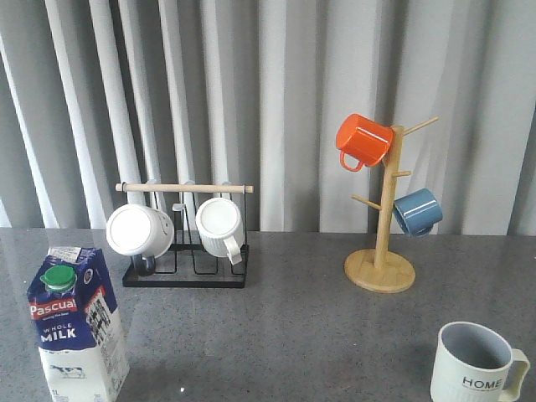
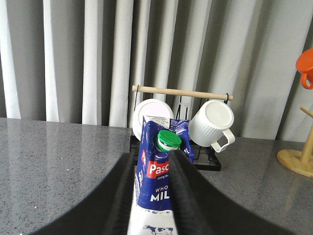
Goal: Place milk next to cup
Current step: 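Move the right gripper down to the white HOME mug's handle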
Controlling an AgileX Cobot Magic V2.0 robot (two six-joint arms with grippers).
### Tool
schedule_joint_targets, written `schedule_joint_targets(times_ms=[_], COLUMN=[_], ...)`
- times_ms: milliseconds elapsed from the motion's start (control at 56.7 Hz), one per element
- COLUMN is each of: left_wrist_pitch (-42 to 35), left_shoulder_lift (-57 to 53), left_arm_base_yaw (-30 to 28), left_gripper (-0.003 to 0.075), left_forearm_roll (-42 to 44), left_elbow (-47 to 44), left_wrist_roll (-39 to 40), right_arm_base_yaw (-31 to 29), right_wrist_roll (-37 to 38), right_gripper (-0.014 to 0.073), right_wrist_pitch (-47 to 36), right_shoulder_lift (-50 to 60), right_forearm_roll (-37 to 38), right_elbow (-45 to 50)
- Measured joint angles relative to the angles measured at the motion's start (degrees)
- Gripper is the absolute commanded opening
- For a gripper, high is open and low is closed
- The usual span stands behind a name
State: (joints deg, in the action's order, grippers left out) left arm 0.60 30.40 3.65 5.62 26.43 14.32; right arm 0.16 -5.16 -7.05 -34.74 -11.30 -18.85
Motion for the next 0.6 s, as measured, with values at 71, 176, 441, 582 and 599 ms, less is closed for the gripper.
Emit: schedule_joint_targets(times_ms=[71,176,441,582,599], left_wrist_pitch=[0.1,0.0,0.0,0.0,0.0], left_shoulder_lift=[0.0,0.0,0.0,0.0,0.0], left_arm_base_yaw=[0.0,0.2,0.2,0.2,0.2], left_gripper=[0.0481,0.0564,0.0577,0.0577,0.0577], left_forearm_roll=[0.0,0.0,0.0,0.0,0.0], left_elbow=[0.0,0.0,0.0,0.0,0.0], left_wrist_roll=[0.0,0.0,0.0,0.0,0.0], right_arm_base_yaw=[0.0,0.0,0.0,0.0,0.0], right_wrist_roll=[-1.7,-3.6,-8.1,-9.8,-9.8], right_gripper=[0.0274,0.0413,0.0496,0.0496,0.0496], right_wrist_pitch=[3.4,7.1,7.4,7.1,7.1], right_shoulder_lift=[0.0,0.0,0.0,-0.9,-1.2], right_forearm_roll=[0.0,0.2,0.4,0.4,0.4], right_elbow=[-2.3,-5.0,-5.4,-5.4,-5.4])
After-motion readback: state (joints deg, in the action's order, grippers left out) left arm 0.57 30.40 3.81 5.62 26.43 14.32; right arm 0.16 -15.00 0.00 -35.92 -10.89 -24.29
